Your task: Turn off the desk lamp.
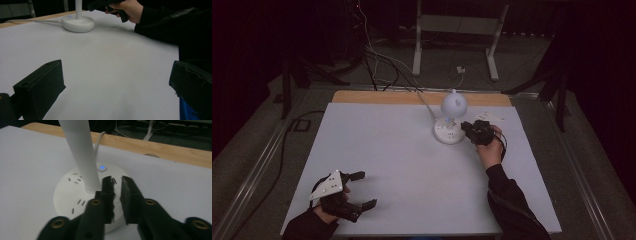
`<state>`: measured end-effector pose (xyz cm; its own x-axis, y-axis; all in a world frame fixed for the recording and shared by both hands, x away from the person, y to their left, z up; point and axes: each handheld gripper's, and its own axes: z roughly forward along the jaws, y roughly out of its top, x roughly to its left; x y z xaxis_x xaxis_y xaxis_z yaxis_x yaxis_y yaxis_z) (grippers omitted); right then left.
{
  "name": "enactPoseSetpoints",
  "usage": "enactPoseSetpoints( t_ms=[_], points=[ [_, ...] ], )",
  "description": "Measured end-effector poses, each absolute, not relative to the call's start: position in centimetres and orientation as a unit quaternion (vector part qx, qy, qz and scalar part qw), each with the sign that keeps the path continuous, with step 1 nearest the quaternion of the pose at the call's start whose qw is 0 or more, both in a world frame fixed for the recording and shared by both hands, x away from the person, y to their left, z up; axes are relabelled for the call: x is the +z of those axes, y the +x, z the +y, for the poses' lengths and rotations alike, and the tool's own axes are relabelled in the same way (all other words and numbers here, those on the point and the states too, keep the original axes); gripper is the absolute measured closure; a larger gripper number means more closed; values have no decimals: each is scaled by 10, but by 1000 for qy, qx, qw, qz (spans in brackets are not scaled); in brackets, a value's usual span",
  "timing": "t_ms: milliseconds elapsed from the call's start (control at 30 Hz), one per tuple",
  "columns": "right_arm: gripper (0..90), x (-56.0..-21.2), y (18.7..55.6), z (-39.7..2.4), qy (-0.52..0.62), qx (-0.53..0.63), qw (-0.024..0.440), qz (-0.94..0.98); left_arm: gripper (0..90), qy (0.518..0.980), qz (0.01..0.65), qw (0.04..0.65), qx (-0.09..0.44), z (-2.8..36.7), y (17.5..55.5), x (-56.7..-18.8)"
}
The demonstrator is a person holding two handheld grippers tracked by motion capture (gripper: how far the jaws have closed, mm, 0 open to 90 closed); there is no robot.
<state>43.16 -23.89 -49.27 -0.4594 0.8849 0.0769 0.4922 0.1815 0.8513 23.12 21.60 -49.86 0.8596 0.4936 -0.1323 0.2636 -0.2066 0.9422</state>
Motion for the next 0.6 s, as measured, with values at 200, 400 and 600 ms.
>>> enactPoseSetpoints(
  t_ms=[200, 400, 600],
  points=[
    [442, -493, 424, -241, 460, 439, 201, 745, 5, 770, 246, 580, 99, 216, 231, -499],
    [173, -491, 411, -242, 447, 451, 172, 753, 5, 769, 246, 581, 101, 217, 231, -498],
    [0, -483, 390, -248, 433, 469, 137, 757, 5, 770, 246, 580, 101, 217, 231, -498]
  ],
)
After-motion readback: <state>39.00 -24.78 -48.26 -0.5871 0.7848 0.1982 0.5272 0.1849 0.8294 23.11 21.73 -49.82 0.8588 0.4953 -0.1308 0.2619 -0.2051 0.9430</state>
